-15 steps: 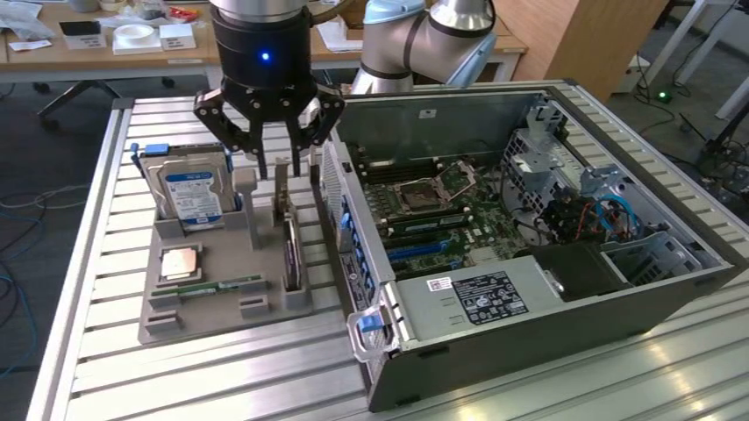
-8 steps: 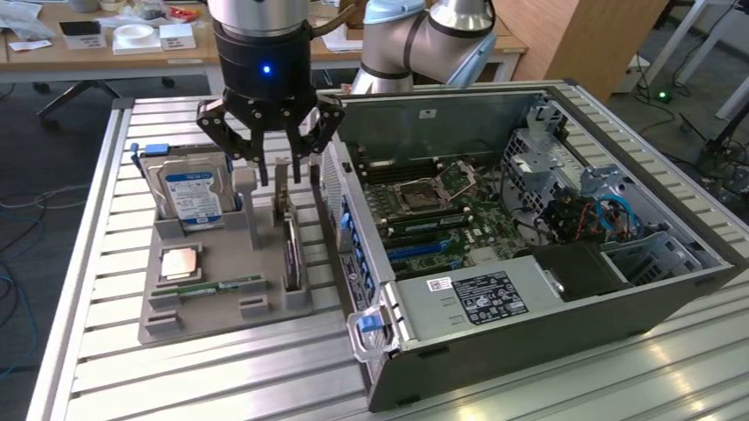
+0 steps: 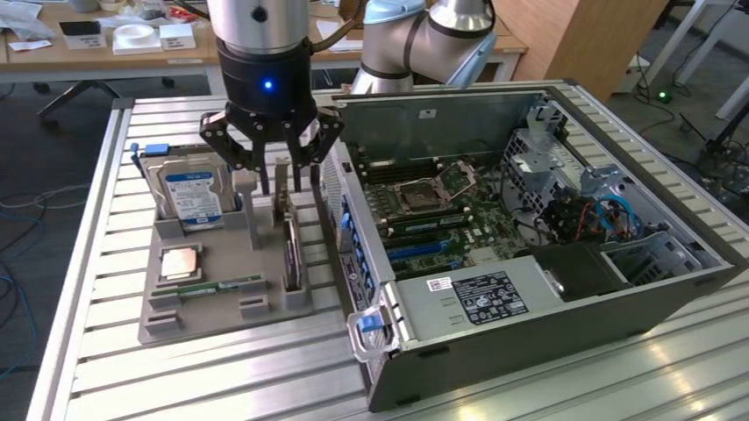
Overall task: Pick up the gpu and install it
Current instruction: 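Pick up the gpu and move the gpu toward the slot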
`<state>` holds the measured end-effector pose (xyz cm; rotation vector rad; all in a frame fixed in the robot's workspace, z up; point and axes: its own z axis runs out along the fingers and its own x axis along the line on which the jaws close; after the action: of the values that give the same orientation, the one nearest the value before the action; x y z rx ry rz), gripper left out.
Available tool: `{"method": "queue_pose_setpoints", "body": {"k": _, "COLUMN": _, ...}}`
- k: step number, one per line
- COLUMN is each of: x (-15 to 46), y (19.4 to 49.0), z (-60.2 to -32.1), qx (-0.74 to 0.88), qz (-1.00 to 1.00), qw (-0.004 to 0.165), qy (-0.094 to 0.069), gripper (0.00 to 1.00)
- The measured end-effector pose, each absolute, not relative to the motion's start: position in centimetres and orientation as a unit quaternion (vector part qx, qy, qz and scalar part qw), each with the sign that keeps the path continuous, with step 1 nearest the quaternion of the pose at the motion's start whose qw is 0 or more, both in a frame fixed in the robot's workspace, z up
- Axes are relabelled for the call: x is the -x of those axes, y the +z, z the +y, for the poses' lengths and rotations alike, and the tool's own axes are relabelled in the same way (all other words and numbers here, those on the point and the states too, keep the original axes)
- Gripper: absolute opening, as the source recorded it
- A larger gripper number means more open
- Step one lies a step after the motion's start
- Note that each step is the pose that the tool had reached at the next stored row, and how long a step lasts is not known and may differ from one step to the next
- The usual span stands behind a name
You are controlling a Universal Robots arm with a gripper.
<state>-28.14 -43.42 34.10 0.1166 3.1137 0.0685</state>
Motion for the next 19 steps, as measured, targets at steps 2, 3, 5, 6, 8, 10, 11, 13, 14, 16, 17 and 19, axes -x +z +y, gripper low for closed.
{"method": "queue_pose_setpoints", "body": {"k": 2, "x": 28.1, "y": 33.8, "z": -43.4, "qx": -0.037, "qz": 0.999, "qw": 0.012, "qy": 0.022, "gripper": 0.42}}
{"method": "queue_pose_setpoints", "body": {"k": 3, "x": 28.1, "y": 33.6, "z": -43.4, "qx": -0.037, "qz": 0.999, "qw": 0.012, "qy": 0.022, "gripper": 0.42}}
{"method": "queue_pose_setpoints", "body": {"k": 5, "x": 28.1, "y": 33.3, "z": -43.4, "qx": -0.037, "qz": 0.999, "qw": 0.012, "qy": 0.022, "gripper": 0.42}}
{"method": "queue_pose_setpoints", "body": {"k": 6, "x": 28.1, "y": 33.1, "z": -43.4, "qx": -0.037, "qz": 0.999, "qw": 0.012, "qy": 0.022, "gripper": 0.42}}
{"method": "queue_pose_setpoints", "body": {"k": 8, "x": 28.1, "y": 32.8, "z": -43.4, "qx": -0.037, "qz": 0.999, "qw": 0.012, "qy": 0.022, "gripper": 0.42}}
{"method": "queue_pose_setpoints", "body": {"k": 10, "x": 28.1, "y": 32.5, "z": -43.4, "qx": -0.037, "qz": 0.999, "qw": 0.012, "qy": 0.022, "gripper": 0.42}}
{"method": "queue_pose_setpoints", "body": {"k": 11, "x": 28.2, "y": 32.4, "z": -43.4, "qx": -0.037, "qz": 0.999, "qw": 0.013, "qy": 0.022, "gripper": 0.42}}
{"method": "queue_pose_setpoints", "body": {"k": 13, "x": 28.2, "y": 32.4, "z": -43.4, "qx": -0.037, "qz": 0.999, "qw": 0.012, "qy": 0.022, "gripper": 0.42}}
{"method": "queue_pose_setpoints", "body": {"k": 14, "x": 28.2, "y": 32.4, "z": -43.4, "qx": -0.037, "qz": 0.999, "qw": 0.012, "qy": 0.022, "gripper": 0.42}}
{"method": "queue_pose_setpoints", "body": {"k": 16, "x": 28.2, "y": 32.4, "z": -43.4, "qx": -0.037, "qz": 0.999, "qw": 0.012, "qy": 0.022, "gripper": 0.42}}
{"method": "queue_pose_setpoints", "body": {"k": 17, "x": 28.2, "y": 32.4, "z": -43.4, "qx": -0.037, "qz": 0.999, "qw": 0.012, "qy": 0.022, "gripper": 0.42}}
{"method": "queue_pose_setpoints", "body": {"k": 19, "x": 28.2, "y": 32.4, "z": -43.4, "qx": -0.037, "qz": 0.999, "qw": 0.012, "qy": 0.022, "gripper": 0.42}}
